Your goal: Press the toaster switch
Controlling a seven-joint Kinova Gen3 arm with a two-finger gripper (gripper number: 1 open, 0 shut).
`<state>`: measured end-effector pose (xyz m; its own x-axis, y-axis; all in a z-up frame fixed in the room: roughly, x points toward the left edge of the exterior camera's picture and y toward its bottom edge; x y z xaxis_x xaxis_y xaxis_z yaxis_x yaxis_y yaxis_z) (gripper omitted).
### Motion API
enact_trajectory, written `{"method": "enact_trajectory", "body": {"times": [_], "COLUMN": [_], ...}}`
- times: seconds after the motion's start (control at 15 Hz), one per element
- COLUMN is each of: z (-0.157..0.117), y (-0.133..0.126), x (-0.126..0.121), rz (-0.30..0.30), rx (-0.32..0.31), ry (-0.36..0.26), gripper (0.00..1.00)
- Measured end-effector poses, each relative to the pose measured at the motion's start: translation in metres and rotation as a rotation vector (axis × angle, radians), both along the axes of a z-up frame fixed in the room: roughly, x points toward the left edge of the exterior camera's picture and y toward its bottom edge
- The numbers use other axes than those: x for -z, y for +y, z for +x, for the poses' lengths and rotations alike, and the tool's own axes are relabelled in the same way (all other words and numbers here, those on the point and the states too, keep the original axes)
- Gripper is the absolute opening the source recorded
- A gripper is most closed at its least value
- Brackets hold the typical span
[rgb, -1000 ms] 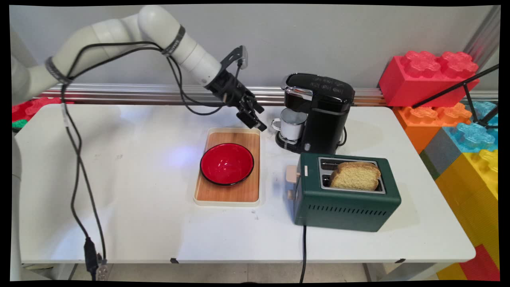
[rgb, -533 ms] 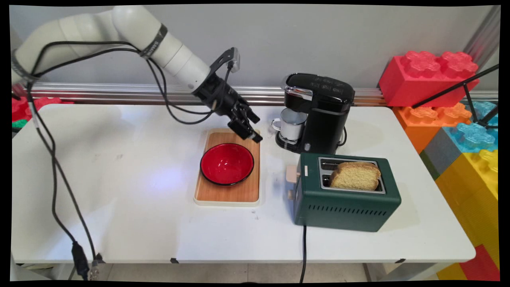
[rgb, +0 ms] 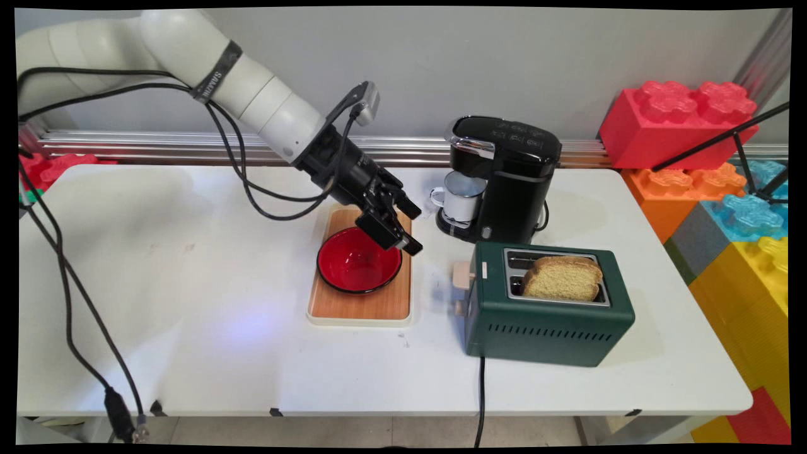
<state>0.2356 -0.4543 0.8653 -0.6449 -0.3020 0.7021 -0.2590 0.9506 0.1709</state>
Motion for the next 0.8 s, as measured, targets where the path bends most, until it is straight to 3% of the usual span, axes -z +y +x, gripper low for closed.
{"method": "enact_trajectory", "body": {"times": [0.53,0.6,0.8], "z": [-0.025,-0.026,-0.03], "y": [0.029,0.031,0.035], "x": [-0.014,-0.014,-0.013], "rz": [-0.063,-0.076,-0.101], "rx": [0.057,0.07,0.103], "ry": [0.044,0.042,0.037], "gripper": [1.0,0.0,0.0]}}
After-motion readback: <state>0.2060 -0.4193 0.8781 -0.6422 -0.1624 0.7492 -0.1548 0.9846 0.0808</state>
